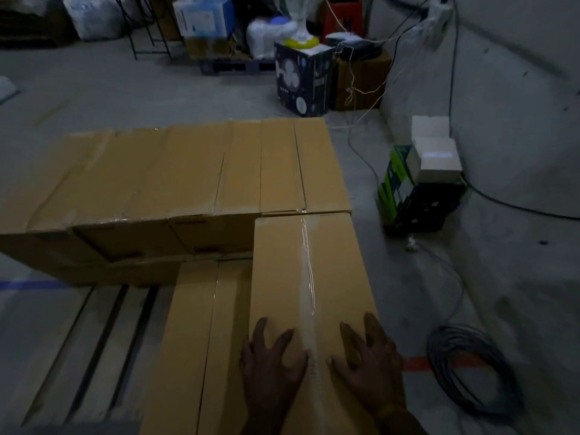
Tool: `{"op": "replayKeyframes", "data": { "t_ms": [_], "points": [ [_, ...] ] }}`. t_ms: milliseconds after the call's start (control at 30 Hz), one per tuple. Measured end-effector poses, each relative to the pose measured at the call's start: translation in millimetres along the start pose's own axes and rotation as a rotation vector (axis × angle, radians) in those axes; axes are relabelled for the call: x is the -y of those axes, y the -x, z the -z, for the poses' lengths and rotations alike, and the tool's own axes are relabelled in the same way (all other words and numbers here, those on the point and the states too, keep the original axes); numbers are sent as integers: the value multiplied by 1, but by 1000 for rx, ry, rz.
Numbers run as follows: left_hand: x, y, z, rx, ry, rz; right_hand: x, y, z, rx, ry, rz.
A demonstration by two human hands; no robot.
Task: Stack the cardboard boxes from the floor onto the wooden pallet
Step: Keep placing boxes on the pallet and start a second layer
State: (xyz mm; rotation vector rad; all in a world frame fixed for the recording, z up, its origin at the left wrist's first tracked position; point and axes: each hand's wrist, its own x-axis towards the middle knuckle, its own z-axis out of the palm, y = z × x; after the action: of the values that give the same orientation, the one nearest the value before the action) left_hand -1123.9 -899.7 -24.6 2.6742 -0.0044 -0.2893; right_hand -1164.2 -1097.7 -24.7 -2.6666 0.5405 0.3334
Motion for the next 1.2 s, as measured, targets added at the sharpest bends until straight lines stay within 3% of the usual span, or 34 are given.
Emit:
{"op": "replayKeyframes", "data": {
  "t_ms": [167,433,633,867,1000,1200],
  "points": [
    [-1,-15,-12,-16,-34,-17,-5,-15,-11,15,75,6],
    [-8,4,42,191,-213,-30,28,8,18,98,177,-45],
    [-27,62,156,78,-186,-75,100,81,104,106,127,88],
    [-23,140,284,-110,-174,-127,179,182,192,-30,75,258],
    [18,198,330,-192,-93,-142,217,249,211,-51,87,329],
    [118,302,388,-323,-60,-81,285,359,179,-24,73,432]
  ]
}}
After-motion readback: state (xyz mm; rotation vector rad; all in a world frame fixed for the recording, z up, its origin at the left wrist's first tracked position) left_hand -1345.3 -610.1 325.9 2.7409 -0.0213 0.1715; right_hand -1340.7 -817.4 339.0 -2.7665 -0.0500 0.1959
